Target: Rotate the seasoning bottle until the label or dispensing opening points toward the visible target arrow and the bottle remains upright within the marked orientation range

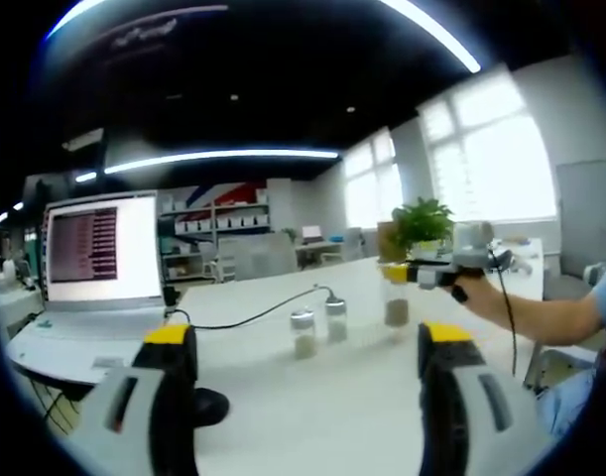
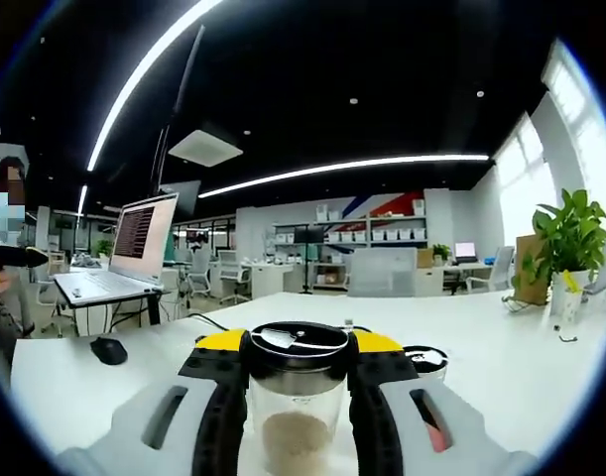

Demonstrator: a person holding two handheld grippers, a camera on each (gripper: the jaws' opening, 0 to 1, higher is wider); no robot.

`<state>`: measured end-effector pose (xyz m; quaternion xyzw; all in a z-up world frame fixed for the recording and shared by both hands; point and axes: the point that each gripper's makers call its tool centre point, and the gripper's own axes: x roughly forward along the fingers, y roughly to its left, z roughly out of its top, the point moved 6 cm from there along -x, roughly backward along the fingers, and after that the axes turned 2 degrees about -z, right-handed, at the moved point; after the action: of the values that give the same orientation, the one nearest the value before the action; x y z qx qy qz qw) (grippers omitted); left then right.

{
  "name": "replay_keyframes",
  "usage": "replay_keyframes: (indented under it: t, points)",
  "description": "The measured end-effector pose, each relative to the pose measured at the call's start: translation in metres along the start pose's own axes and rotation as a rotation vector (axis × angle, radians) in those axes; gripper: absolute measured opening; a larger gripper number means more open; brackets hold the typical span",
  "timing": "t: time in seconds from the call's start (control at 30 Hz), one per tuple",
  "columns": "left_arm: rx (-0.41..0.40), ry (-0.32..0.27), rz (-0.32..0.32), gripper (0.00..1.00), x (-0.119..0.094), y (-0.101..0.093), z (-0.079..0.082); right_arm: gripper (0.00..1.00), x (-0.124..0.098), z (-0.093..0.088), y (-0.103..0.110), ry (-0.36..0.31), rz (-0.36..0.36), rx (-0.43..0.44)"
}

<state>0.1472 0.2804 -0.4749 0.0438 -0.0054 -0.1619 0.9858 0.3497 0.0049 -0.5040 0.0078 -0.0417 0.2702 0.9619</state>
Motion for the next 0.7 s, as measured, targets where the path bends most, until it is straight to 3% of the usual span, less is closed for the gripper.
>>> replay_keyframes:
  t: [0.27,0.7]
  points:
    - [0.0,-0.001,-0.002,0.98,0.001,-0.002,0.0,0.37,-0.022,0.003,0.009,-0.017,0.045,-0.009]
    - [0.003,-0.002,-0.003,0.98,-0.002,-0.003,0.0,0.37,-0.058,-0.006,0.023,-0.018,0.081,-0.019]
